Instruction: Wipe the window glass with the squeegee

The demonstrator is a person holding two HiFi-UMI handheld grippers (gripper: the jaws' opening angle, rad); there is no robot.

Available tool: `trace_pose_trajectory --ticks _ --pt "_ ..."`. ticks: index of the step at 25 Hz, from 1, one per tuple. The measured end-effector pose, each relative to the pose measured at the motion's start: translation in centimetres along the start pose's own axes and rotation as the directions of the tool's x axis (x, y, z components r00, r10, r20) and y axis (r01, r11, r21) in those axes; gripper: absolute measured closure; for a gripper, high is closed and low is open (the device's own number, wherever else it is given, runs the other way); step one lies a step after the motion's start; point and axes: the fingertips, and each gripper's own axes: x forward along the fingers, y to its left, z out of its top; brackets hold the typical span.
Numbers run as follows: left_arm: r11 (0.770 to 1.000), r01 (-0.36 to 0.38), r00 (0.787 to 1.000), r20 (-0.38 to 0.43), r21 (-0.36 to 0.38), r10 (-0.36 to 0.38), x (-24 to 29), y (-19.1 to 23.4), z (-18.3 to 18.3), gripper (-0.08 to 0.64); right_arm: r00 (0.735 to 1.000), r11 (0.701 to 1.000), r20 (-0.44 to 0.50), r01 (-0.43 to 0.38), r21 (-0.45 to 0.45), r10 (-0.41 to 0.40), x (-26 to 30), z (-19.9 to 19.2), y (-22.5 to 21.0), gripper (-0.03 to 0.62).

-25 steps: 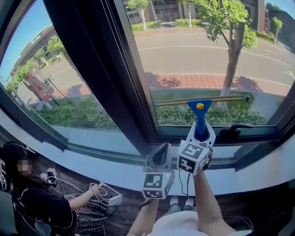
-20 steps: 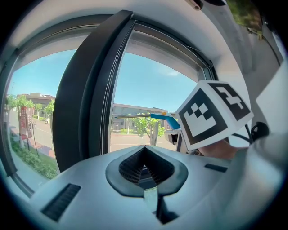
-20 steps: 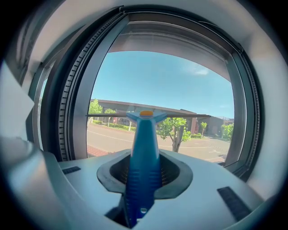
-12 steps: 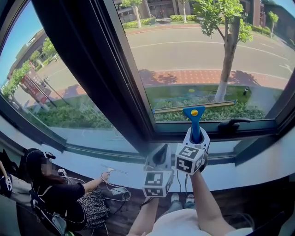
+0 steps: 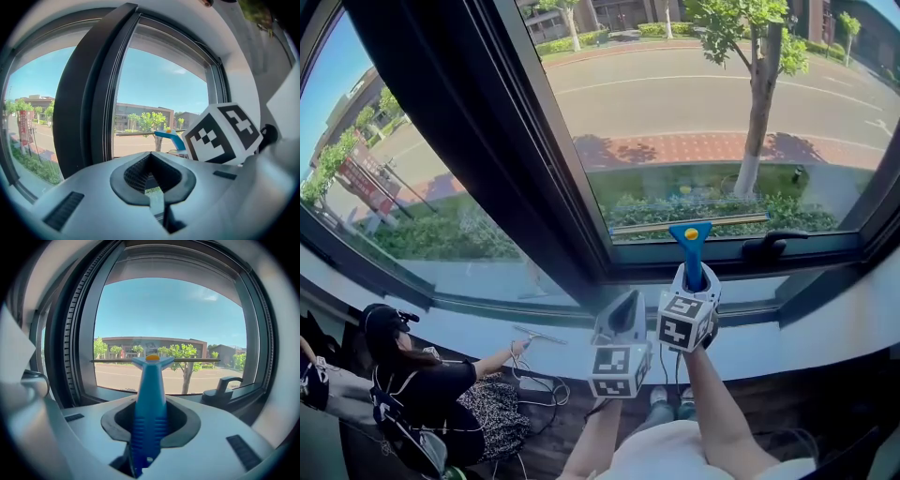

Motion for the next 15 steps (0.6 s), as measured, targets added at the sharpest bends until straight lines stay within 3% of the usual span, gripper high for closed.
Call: trace_pose_trajectory --ticks 15 --pt "1.0 0.011 0.999 -0.032 -0.002 -0.011 0.9 -0.2 -1.4 0.566 0.991 0.997 -0.131 -0.024 0.067 0.033 1.7 -4.8 0.3 0.482"
